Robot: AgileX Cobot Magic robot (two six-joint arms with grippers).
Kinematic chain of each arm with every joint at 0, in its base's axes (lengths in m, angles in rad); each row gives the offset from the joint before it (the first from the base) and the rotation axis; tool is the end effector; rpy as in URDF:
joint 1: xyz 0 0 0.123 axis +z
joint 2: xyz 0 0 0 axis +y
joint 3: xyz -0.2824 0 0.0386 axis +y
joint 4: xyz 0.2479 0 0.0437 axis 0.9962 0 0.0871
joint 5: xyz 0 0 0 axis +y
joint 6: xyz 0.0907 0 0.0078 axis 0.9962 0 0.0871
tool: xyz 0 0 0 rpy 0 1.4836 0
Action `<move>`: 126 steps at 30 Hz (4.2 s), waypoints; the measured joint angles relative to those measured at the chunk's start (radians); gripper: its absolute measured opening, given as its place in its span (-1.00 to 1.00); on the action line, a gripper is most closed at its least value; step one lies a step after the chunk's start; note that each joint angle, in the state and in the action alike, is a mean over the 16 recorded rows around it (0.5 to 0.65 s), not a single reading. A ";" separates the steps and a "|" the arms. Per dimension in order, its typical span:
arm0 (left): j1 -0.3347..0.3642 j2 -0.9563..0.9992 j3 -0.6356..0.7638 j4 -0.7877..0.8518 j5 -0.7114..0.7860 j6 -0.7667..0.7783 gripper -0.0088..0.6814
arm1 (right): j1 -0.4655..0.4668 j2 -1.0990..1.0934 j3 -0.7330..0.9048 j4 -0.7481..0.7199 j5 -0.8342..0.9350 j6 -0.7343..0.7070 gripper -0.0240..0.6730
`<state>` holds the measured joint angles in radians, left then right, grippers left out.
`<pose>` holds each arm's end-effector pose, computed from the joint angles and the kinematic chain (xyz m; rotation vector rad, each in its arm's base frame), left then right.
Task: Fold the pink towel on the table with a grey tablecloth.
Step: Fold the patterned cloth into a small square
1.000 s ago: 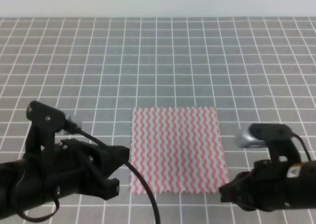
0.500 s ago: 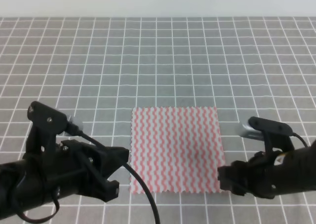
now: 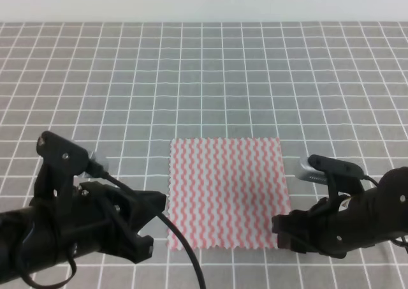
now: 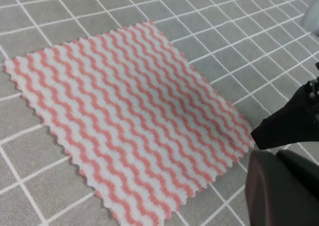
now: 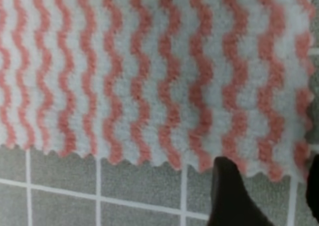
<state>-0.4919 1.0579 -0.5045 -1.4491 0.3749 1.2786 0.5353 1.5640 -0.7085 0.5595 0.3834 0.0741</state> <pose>0.1630 -0.1250 0.2532 0.5809 2.0618 -0.7784 0.2254 0.1548 0.1677 0.0232 2.7884 0.5971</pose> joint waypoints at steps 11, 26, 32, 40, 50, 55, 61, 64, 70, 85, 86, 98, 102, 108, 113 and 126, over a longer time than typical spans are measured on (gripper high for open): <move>0.000 0.000 0.000 0.010 0.002 0.000 -0.98 | 0.000 0.030 0.000 0.005 -0.015 -0.003 -0.06; 0.000 0.000 0.000 0.011 0.005 0.000 -0.98 | 0.000 0.031 0.000 0.004 -0.019 -0.003 -0.61; 0.000 -0.001 0.000 0.013 0.007 0.000 -0.98 | 0.000 0.032 -0.001 -0.001 -0.020 -0.003 -0.85; 0.000 -0.001 0.000 0.058 0.009 0.000 -0.98 | 0.000 0.018 -0.020 -0.006 -0.022 -0.003 -0.97; 0.000 -0.001 0.000 0.163 0.009 0.057 -0.98 | 0.000 0.005 -0.097 -0.018 -0.028 -0.003 -0.97; -0.013 0.005 0.000 0.188 0.005 0.108 -0.98 | 0.001 0.023 -0.140 -0.030 -0.036 -0.003 -0.97; -0.059 0.043 -0.001 0.192 -0.031 0.160 -0.98 | 0.001 0.051 -0.184 -0.045 -0.054 -0.003 -0.97; -0.088 0.072 -0.006 0.193 -0.057 0.170 -0.98 | 0.001 0.067 -0.206 -0.053 -0.062 -0.004 -0.97; -0.136 0.130 -0.024 0.193 -0.113 0.188 -0.88 | 0.000 0.091 -0.243 -0.064 -0.069 -0.006 -0.97; -0.153 0.240 -0.068 0.194 -0.157 0.413 0.07 | -0.022 0.112 -0.269 -0.071 -0.070 -0.006 -0.97; -0.153 0.248 -0.069 0.193 -0.164 0.431 0.10 | -0.024 0.112 -0.269 -0.071 -0.070 -0.005 -0.97; -0.154 0.308 -0.070 0.185 -0.277 0.534 0.19 | -0.039 0.110 -0.268 -0.070 -0.056 -0.007 -0.97; -0.154 0.320 -0.071 0.174 -0.288 0.536 0.19 | -0.038 0.112 -0.269 -0.071 -0.050 -0.008 -0.97; -0.154 0.339 -0.078 0.158 -0.258 0.554 0.19 | -0.038 0.114 -0.269 -0.071 -0.047 -0.011 -0.97; -0.154 0.361 -0.090 0.145 -0.245 0.584 0.19 | -0.038 0.113 -0.269 -0.068 -0.046 -0.018 -0.97; -0.154 0.452 -0.139 0.136 -0.250 0.637 0.20 | -0.038 0.114 -0.269 -0.061 -0.042 -0.030 -0.97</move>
<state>-0.6462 1.5097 -0.6435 -1.3136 0.1253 1.9151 0.4975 1.6777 -0.9770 0.4986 0.3415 0.0440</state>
